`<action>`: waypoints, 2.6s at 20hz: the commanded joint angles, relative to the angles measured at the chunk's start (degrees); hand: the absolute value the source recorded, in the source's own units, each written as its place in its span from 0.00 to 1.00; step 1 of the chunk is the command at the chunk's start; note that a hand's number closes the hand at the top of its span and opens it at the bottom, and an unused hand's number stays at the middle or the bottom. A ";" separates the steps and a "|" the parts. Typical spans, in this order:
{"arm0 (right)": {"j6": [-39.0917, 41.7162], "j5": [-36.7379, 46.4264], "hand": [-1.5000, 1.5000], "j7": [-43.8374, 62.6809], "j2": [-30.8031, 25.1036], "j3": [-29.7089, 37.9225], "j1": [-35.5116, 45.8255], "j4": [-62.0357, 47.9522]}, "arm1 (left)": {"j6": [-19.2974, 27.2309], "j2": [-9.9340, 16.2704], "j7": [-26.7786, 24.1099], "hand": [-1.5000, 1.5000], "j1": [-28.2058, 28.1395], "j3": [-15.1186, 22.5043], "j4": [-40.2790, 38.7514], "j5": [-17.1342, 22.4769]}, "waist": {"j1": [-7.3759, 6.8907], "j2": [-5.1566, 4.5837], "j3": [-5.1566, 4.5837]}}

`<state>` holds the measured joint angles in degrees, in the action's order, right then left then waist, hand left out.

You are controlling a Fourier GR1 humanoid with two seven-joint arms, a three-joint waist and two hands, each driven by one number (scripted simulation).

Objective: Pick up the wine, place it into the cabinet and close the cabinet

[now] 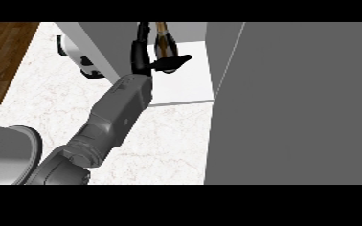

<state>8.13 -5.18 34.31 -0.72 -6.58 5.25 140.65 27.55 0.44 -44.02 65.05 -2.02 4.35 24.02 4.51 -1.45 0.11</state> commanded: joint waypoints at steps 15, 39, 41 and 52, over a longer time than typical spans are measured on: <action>-1.78 -1.18 0.00 5.39 -0.02 -0.75 3.10 3.08 | -5.66 -0.44 -6.04 0.00 -4.61 -1.53 1.03 -0.17 | -0.67 -0.02 -0.28; -4.05 0.76 0.00 6.18 0.70 -4.03 3.31 2.36 | -15.07 -0.45 -4.57 0.00 -7.05 3.83 4.69 8.16 | -0.86 1.26 -0.19; -2.89 -1.16 0.00 5.52 -0.54 -1.42 1.90 2.73 | -15.19 -0.45 -4.78 0.00 -8.53 5.75 6.53 8.92 | -1.54 1.34 -0.14; -4.26 4.20 0.00 2.64 0.56 -5.42 -0.13 2.23 | -3.80 -0.44 -1.86 0.00 -25.63 28.18 30.75 20.11 | -3.26 1.85 -0.13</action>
<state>4.59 -3.26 36.36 -0.54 -10.38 5.67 140.95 19.58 0.00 -46.61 46.82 18.80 26.01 41.00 2.69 0.18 -0.02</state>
